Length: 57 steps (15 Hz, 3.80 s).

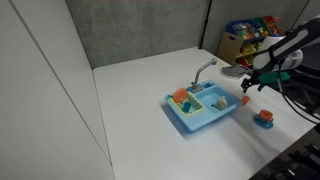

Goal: Pick up the orange cup and put it in the sink

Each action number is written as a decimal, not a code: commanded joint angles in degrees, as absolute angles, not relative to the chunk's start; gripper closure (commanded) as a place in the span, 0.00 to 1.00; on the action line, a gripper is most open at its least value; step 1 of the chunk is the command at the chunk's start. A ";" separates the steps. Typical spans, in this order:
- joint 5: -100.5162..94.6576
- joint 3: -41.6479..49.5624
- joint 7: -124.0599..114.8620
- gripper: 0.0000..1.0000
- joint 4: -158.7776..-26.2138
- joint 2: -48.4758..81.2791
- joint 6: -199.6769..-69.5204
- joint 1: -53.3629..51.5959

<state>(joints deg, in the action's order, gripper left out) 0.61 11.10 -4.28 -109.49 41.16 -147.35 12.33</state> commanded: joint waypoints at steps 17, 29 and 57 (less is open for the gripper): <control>0.76 9.94 -3.09 0.00 -95.62 53.82 -140.35 12.96; 0.14 10.66 -3.40 0.83 -93.55 53.04 -134.27 12.40; -0.32 9.95 -3.26 0.83 -99.67 41.57 -137.14 9.68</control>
<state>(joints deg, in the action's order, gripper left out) 0.52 10.37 -4.00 -95.92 45.99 -135.85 10.05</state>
